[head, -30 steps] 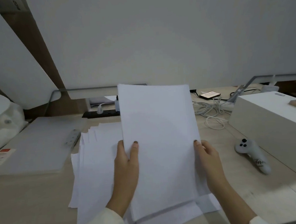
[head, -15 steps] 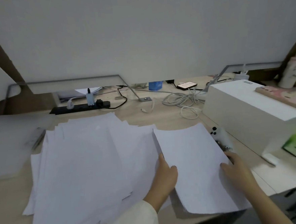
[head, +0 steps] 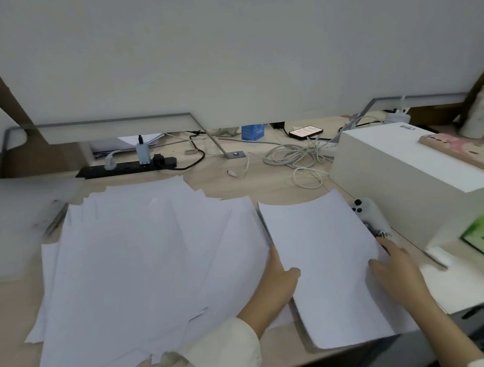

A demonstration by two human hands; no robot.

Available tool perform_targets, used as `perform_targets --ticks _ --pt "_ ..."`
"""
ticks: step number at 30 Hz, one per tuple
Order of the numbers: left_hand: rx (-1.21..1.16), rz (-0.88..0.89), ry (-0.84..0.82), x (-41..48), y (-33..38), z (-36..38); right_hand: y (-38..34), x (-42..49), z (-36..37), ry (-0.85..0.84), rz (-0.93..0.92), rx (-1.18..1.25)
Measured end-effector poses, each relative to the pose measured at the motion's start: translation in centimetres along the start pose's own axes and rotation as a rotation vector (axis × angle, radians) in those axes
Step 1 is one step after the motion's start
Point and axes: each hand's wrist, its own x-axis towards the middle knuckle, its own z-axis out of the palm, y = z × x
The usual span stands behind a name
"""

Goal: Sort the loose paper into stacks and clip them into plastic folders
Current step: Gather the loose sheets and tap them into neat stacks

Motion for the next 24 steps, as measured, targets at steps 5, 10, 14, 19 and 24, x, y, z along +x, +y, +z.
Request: perform_targets --ticks 5,10,14,19,24 --pt "0.031 0.008 0.048 -0.6 0.3 0.4 -0.1 -0.8 0.2 0.053 -0.013 -0.061" --pt "0.079 -0.007 -0.011 -1.6 1.2 -0.9 -3.5 -2.3 0.1 0.058 -0.124 -0.05" --pt "0.087 0.087 0.113 -3.6 2.6 -4.2 -8.4 -3.6 1.1 -0.146 -0.187 0.226" --pt "0.138 0.17 0.369 -6.5 1.5 -12.5 -14.7 -6.2 4.7 -0.546 -0.098 0.502" --pt "0.229 0.018 0.661 -9.8 -2.5 -22.2 -18.2 -7.8 10.0 -0.726 0.051 0.595"
